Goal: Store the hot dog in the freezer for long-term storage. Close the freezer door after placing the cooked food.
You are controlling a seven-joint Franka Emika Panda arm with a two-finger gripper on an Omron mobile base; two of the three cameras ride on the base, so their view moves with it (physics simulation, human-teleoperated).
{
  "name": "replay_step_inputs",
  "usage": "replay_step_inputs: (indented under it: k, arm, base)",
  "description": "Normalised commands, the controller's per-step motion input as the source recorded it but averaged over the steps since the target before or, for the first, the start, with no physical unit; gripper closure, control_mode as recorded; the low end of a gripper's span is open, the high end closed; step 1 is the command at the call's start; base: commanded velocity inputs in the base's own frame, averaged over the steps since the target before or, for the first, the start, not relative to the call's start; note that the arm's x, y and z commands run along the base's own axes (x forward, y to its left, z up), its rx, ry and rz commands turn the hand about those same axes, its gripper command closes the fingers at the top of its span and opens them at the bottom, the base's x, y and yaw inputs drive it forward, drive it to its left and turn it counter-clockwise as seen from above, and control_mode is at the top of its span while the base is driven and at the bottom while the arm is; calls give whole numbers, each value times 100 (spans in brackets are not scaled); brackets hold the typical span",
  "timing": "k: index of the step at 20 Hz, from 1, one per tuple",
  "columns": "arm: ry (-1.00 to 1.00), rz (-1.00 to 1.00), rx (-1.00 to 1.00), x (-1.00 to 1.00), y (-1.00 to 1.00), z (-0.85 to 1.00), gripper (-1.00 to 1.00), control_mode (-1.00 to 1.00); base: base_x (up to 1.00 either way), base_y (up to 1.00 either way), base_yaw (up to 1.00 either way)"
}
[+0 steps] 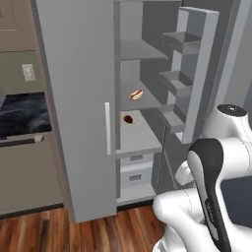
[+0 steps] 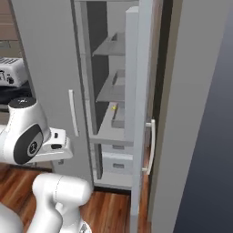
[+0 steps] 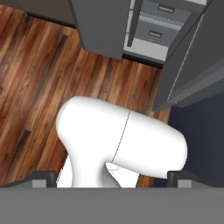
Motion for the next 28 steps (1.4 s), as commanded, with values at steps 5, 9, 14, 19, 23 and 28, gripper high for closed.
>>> replay_step_inputs:
  k: [5, 9, 14, 19, 23, 28]
  arm:
    - [0, 0, 0, 0, 0, 0, -100, 100]
    - [0, 0, 0, 0, 0, 0, -100, 100]
    - [0, 0, 0, 0, 0, 0, -100, 100]
    - [0, 0, 0, 0, 0, 0, -100, 100]
    - [0, 0, 0, 0, 0, 0, -100, 100]
    - [0, 0, 0, 0, 0, 0, -100, 100]
  base:
    - [-1, -68, 12]
    - [8, -23, -5]
    - [4, 0, -10]
    - [7, 22, -7]
    - [22, 23, -6]
    - [40, 6, 0]
